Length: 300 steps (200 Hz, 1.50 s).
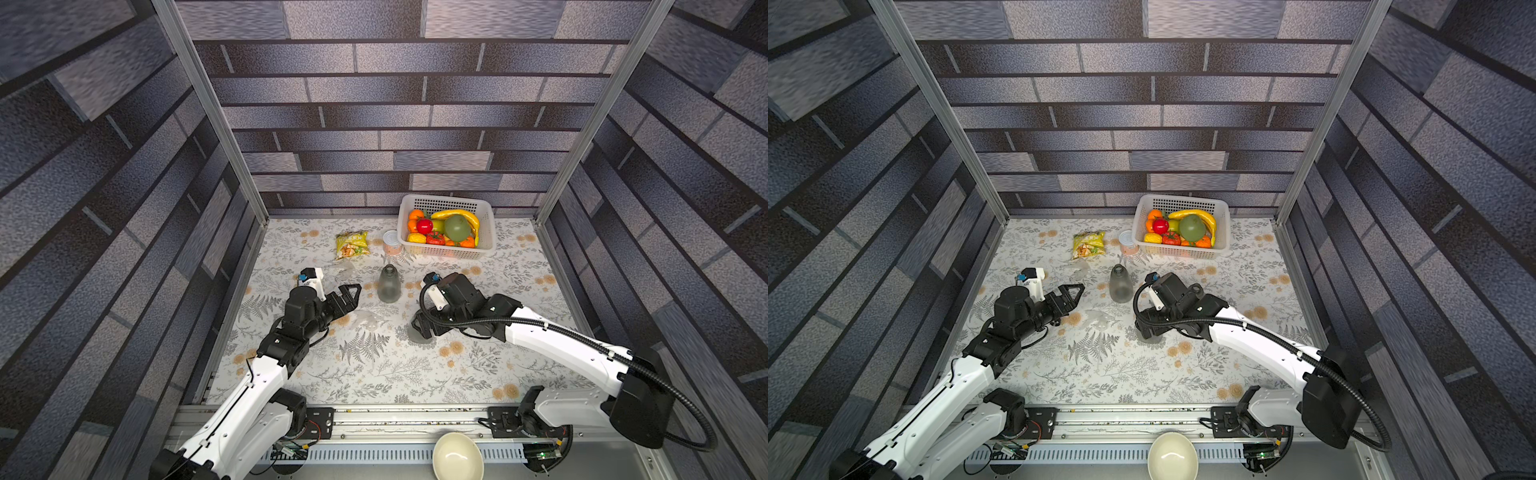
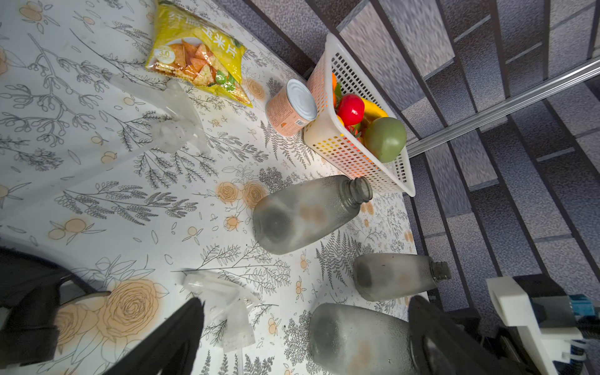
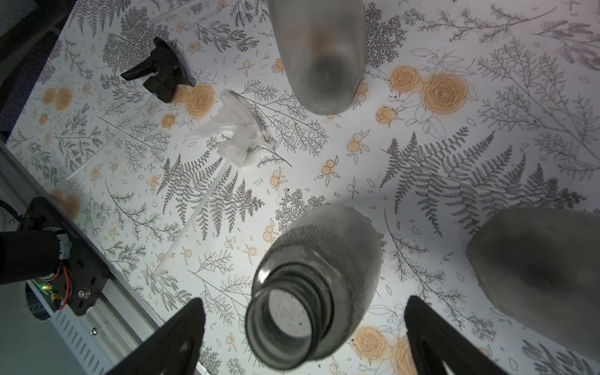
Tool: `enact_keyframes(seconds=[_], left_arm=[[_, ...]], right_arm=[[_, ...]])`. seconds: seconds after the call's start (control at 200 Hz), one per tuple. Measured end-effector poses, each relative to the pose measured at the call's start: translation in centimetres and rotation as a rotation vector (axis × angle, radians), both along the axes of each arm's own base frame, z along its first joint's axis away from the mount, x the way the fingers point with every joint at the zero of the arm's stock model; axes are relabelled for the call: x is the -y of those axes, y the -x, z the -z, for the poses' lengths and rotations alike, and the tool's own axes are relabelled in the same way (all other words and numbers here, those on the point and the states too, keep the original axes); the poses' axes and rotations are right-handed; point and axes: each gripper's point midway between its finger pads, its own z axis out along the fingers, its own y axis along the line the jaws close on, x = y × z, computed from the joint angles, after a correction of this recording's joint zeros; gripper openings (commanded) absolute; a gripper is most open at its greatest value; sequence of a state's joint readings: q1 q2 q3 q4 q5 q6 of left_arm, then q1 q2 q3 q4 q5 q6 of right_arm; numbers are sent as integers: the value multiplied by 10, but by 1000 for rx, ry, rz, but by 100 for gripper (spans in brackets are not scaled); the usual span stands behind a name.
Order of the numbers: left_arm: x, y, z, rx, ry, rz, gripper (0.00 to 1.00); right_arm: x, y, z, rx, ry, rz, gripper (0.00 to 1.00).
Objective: Attach spray nozzles to spray bottles
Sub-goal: Pick up the spray bottle from the center of the board.
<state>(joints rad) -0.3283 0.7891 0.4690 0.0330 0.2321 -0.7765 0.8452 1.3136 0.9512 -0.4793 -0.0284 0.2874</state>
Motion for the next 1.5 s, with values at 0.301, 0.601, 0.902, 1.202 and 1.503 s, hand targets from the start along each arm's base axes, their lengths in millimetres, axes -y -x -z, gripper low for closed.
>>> enact_keyframes(seconds=[0.301, 0.601, 0.902, 1.202, 1.503], left_arm=[[1, 1, -17, 113, 49, 2, 100], [6, -1, -20, 130, 63, 25, 100], [6, -2, -20, 130, 65, 28, 100], [4, -1, -20, 140, 46, 28, 100], [51, 8, -27, 274, -112, 203, 100]], right_arm=[[-7, -13, 19, 42, 5, 15, 86], [-6, -17, 34, 63, 10, 26, 79], [-10, -22, 37, 85, 1, 32, 68], [-6, -19, 26, 99, -9, 40, 66], [-13, -28, -45, 137, -39, 56, 64]])
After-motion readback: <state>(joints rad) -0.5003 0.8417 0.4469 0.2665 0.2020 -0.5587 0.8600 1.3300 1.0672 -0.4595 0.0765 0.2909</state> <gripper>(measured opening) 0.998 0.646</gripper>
